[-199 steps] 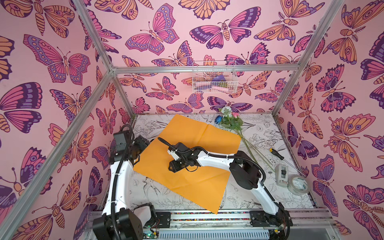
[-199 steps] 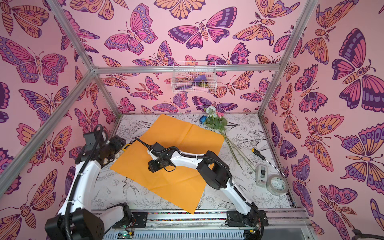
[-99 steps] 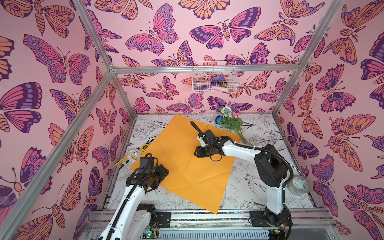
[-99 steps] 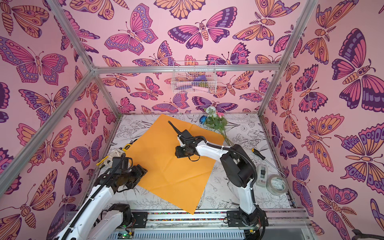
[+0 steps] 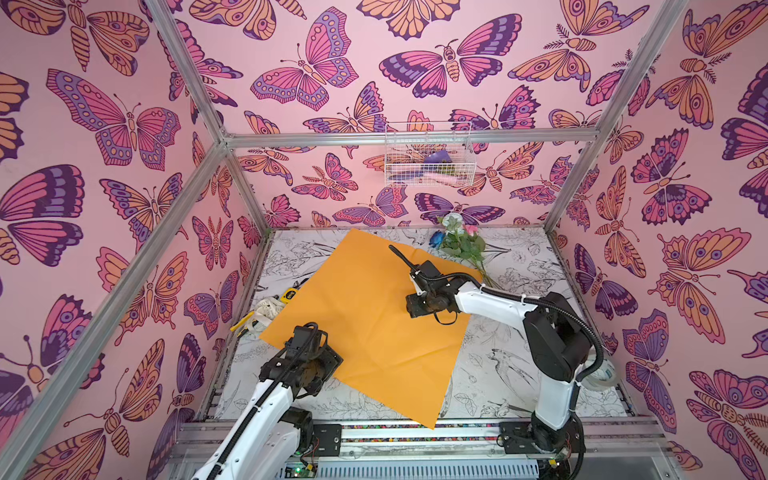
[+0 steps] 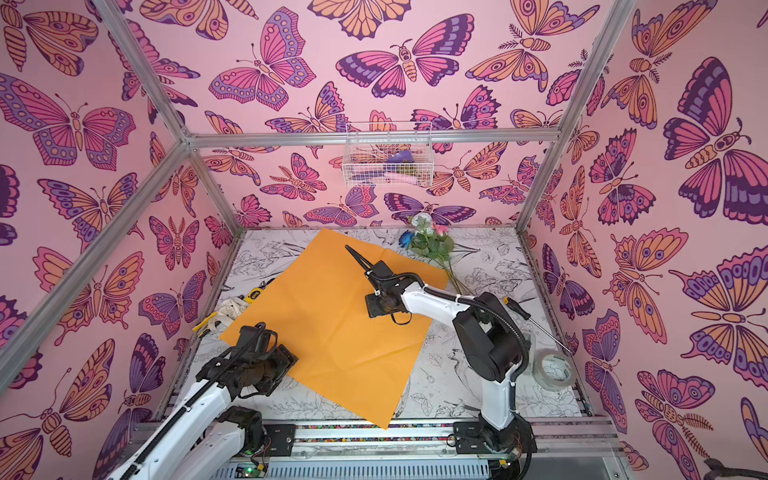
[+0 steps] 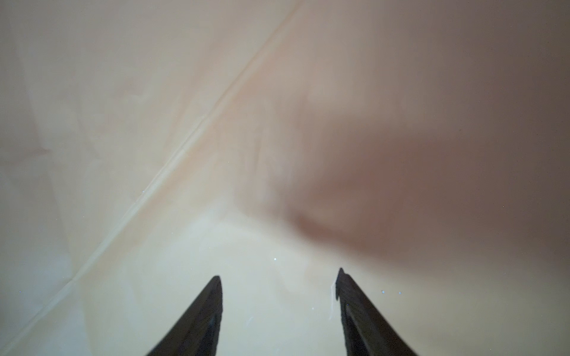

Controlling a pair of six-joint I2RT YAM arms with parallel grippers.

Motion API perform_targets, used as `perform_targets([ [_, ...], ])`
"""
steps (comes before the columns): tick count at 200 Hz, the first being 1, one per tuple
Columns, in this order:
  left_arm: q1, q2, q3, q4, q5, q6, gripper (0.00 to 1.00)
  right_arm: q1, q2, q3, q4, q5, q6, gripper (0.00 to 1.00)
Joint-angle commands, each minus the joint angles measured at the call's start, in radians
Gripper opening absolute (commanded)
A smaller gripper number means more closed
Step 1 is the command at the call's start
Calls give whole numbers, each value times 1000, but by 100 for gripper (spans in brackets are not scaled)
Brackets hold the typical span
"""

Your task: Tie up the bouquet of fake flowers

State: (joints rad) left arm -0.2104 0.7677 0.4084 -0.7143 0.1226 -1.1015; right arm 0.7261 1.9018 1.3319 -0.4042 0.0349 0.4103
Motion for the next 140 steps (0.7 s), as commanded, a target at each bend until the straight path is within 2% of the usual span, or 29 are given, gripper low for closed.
perform_targets([
  [1, -7, 0, -29, -11, -12, -90, 76, -8, 25, 6, -39, 36, -22, 61],
  [28, -8, 21, -38, 4, -3, -81, 77, -12, 40, 4, -35, 33, -21, 61],
  [50, -9, 48, -56, 71, 7, -78, 69, -16, 46, 4, -33, 39, -18, 61],
  [60, -9, 63, -66, 113, 14, -76, 61, -22, 46, 1, -33, 46, -18, 61],
  [86, -9, 120, -62, 184, 25, -36, 19, -42, 45, -15, -32, 54, -15, 60],
  [104, -9, 176, -37, 200, 30, 18, 2, -58, 43, -33, -24, 40, -6, 60],
  [140, -13, 294, 19, 220, 47, 134, 0, -86, 39, -67, -15, 37, 10, 59],
])
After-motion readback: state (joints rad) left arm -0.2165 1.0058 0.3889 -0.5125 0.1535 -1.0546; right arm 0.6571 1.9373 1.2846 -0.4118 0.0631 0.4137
